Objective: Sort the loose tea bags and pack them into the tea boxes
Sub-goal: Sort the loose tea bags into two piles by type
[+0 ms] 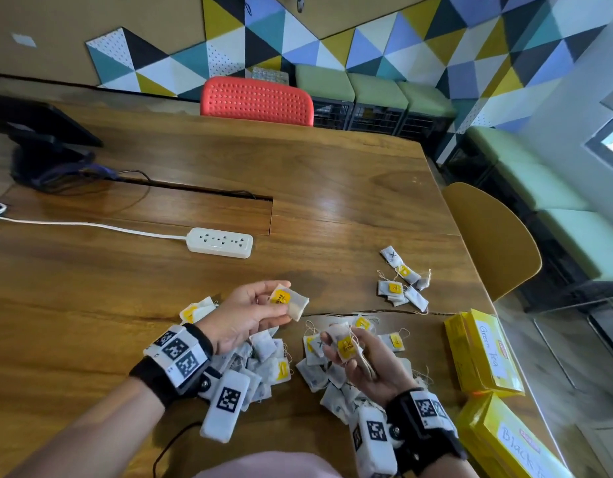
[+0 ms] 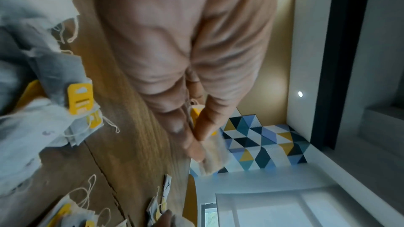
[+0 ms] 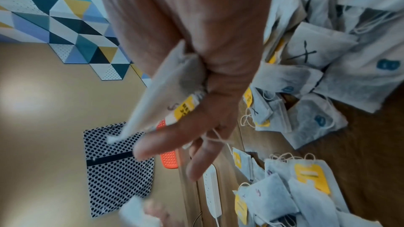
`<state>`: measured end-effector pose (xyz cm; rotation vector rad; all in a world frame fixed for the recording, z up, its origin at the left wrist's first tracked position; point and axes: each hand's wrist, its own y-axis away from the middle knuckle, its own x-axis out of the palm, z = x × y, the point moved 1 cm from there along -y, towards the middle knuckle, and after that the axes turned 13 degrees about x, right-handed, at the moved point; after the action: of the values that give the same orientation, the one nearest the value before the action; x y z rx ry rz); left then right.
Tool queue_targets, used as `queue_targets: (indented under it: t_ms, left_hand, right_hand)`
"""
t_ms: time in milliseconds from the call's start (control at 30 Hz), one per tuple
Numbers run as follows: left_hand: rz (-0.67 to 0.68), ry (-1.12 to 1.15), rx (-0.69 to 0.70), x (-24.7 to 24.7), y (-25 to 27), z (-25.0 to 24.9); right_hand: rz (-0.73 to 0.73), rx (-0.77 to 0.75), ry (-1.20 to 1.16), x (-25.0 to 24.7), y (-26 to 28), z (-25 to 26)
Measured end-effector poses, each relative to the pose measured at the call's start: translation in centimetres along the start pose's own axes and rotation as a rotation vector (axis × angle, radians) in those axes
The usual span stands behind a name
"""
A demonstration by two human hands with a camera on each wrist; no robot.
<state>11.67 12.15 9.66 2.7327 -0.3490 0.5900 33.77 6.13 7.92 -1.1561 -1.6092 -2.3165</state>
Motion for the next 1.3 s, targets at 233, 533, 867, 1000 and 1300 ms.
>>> queue_targets:
  t_ms: [233,533,867,1000,1300]
  left_hand:
    - [-0.010,0.553,-0.177,-0.6,0.9,-0.2]
    - [0.200,0.799,-0.242,-1.7,1.4,-0.5]
    - [0.312,0.888,-0.353,-3.0,0.2,0.9]
    - [0.228,0.883,-0.327,-2.9,0.4,1.0]
    - [0.222,0.841,-0.230,-2.1,1.0,0.3]
  right_hand:
    - [-0.002,-0.013,-0.026,0.3,-0.6,0.1]
    - [0.026,-0.010,0.000,0.4,-0.7,-0.3]
    - [0.028,-0.013,0.000,0.2,-0.6,-0.5]
    - [0.023,-0.030,0.007,0.3,-0.5,-0.6]
    - [0.018,-0.032,0.020,0.3,-0.2,-0.5]
